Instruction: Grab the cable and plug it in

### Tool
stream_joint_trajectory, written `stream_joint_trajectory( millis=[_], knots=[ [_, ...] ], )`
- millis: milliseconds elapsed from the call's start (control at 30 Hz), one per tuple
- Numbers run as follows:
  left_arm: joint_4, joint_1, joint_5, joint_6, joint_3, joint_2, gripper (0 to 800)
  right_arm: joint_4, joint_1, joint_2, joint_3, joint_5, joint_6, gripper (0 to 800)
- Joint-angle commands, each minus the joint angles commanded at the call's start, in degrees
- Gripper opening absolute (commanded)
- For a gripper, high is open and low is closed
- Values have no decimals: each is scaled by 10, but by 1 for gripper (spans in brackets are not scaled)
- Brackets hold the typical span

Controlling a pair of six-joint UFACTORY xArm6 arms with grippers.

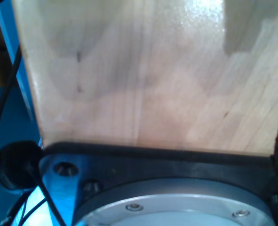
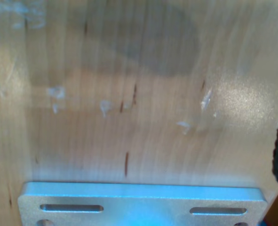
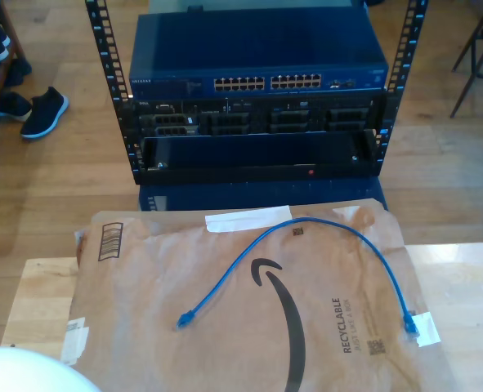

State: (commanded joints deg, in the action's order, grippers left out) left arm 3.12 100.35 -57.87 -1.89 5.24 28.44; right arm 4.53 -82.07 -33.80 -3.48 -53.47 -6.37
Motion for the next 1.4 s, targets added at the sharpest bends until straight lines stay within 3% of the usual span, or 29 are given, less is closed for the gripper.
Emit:
stream_joint_trajectory(
  millis=[233, 400, 600, 767, 900, 1000, 1133, 1300, 1400],
  knots=[
    [1, -1, 0, 4, -2, 0, 800, 0, 0, -3, -7, -8, 0, 796],
    [6, -1, -7, 42, 6, 2, 800, 1, 0, -58, -13, -22, -2, 796],
    [13, -2, -76, 58, 43, 8, 800, -2, 11, -73, -90, -127, -7, 796],
    [11, -30, -179, 91, 104, 50, 800, -1, 90, -73, -125, -153, -78, 796],
    [11, -130, -251, 175, 144, 57, 800, -2, 168, -73, -141, -154, -145, 796],
    [8, -195, -254, 249, 164, 57, 800, 0, 235, -72, -162, -156, -190, 794],
    [-7, -352, -251, 386, 194, 50, 800, -3, 293, -69, -201, -156, -252, 796],
    [-10, -529, -249, 572, 236, 33, 800, -3, 448, -34, -238, -156, -380, 794],
    [-17, -592, -248, 649, 245, 26, 800, -3, 539, -18, -247, -157, -461, 796]
  ],
)
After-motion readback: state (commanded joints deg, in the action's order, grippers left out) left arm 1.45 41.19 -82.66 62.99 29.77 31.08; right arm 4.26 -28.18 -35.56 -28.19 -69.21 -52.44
